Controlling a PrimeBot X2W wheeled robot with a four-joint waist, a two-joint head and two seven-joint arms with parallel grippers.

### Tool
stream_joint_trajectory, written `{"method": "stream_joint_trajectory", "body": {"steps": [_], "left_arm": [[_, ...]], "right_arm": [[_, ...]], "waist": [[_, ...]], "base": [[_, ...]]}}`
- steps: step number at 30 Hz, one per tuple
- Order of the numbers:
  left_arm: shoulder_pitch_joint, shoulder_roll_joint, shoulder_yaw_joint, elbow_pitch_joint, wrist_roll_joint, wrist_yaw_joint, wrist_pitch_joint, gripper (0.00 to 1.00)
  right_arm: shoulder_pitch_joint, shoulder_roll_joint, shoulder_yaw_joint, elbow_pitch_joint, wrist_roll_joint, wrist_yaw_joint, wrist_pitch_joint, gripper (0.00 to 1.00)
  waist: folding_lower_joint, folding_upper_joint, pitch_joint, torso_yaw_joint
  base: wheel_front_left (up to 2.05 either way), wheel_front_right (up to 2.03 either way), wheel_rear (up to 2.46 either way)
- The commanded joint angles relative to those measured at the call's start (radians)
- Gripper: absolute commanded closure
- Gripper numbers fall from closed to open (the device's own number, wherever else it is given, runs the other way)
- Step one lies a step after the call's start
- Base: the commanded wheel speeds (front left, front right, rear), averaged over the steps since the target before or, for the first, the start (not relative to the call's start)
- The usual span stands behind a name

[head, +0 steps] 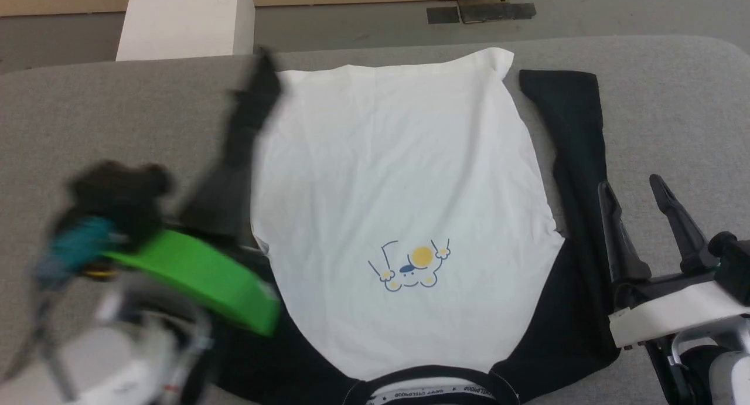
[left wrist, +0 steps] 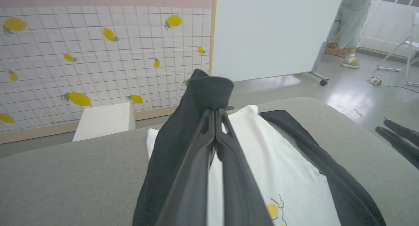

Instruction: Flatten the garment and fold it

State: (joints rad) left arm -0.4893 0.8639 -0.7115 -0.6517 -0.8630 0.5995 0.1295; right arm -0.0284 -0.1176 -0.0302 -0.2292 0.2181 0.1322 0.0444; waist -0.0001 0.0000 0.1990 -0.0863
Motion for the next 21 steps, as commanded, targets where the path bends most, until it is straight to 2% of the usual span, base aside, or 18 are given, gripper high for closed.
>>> {"method": "stream_joint_trajectory", "body": {"steps": [1,3,5,9,14,15,21], "left_arm": [[-0.038,-0.074,-0.057,0.020,0.024,-0.029,0.013,1.00],[-0.082,-0.212,-0.165,0.086,0.038,-0.078,0.033,1.00],[-0.111,-0.326,-0.251,0.169,0.042,-0.120,0.051,1.00],[-0.152,-0.505,-0.371,0.375,0.039,-0.207,0.062,1.00],[-0.178,-0.639,-0.474,0.607,0.038,-0.310,0.065,1.00],[-0.188,-0.676,-0.506,0.689,0.049,-0.346,0.068,1.00],[-0.195,-0.755,-0.546,0.896,0.076,-0.434,0.064,1.00]], "right_arm": [[0.013,0.003,0.000,-0.006,-0.006,-0.002,0.004,0.00],[0.013,0.003,0.000,-0.007,-0.005,-0.002,0.007,0.00],[0.012,0.002,0.001,-0.009,-0.005,-0.002,0.010,0.00],[0.005,-0.001,0.007,-0.014,-0.004,-0.002,0.014,0.00],[-0.001,-0.005,0.019,-0.013,0.003,-0.002,0.016,0.00],[-0.001,-0.006,0.020,-0.010,0.004,-0.002,0.016,0.00],[-0.005,-0.009,0.024,-0.001,0.008,-0.002,0.012,0.00]], "waist": [[0.0001,0.0000,0.001,-0.001],[0.0001,0.0000,0.002,-0.002],[0.0001,0.0000,0.005,-0.003],[0.0001,0.0000,0.014,-0.010],[0.0001,0.0000,0.031,-0.028],[0.0001,0.0000,0.039,-0.035],[0.0001,0.0000,0.056,-0.046]], "base": [[0.00,0.00,0.00],[0.00,0.00,0.00],[0.00,0.00,0.00],[0.00,0.00,0.00],[0.00,0.00,0.00],[0.00,0.00,0.00],[0.00,0.00,0.00]]}}
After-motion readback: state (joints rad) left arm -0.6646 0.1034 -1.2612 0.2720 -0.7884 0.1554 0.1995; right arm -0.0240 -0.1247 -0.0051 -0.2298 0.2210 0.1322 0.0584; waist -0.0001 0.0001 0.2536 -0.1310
